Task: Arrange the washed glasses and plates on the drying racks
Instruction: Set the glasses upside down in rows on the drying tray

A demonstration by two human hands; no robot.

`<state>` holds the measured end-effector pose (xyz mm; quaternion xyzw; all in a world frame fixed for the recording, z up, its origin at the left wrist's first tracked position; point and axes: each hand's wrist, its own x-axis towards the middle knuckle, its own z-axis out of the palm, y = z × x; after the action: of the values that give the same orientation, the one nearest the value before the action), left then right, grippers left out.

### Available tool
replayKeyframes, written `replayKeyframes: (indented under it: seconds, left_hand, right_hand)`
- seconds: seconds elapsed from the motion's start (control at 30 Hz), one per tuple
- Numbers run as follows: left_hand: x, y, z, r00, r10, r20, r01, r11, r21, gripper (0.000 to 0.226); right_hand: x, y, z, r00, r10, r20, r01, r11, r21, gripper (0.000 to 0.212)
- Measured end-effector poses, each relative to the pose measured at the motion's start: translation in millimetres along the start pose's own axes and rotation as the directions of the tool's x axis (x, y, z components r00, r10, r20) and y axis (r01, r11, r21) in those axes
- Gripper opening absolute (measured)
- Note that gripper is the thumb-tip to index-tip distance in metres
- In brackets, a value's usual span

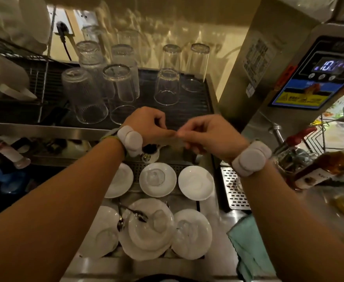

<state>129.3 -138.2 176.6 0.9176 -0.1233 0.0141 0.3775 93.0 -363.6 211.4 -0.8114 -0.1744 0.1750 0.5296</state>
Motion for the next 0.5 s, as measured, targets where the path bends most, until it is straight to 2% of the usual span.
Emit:
replayKeyframes:
  seconds: [0.07,0.1,0.2,0.33,0.43,0.5]
  left_hand:
    - [-0.7,-0.1,0.0,1.000,0.000,-0.002,0.000,1.000,0.005,0.041]
    - [-1.5,0.2,0.5,1.000,0.004,0.004,-0.004,1.000,0.003,0.041]
    - [-3.7,-0.4,3.9,1.000,0.007,-0.002,-0.007,1.000,0.004,0.040]
    - [-4.8,1.9,4.4,1.000,-0.011,-0.002,0.011,1.000,0.008,0.040]
    - [-6.8,3.7,4.8,1.000,-0.013,0.001,0.013,1.000,0.002,0.041]
    - [-7.1,4.2,4.8,1.000,-0.012,0.000,0.012,1.000,-0.008,0.041]
  right_hand:
    - [-14.0,34.3,22.4,0.988,0.134,0.071,-0.129,0.990,-0.060,0.022]
    - [-18.1,57.1,35.2,0.976,0.211,0.059,-0.203,0.972,-0.120,0.031]
    - [-30.5,134.3,72.5,0.892,0.445,-0.080,-0.448,0.843,-0.297,0.048]
    - [-67.6,214.8,105.3,0.731,0.681,-0.040,-0.674,0.711,-0.200,0.045]
    - [-78.7,241.1,127.4,0.579,0.815,-0.036,-0.809,0.569,-0.148,0.068]
    - [-73.0,251.2,139.2,0.568,0.822,-0.028,-0.810,0.553,-0.193,0.084]
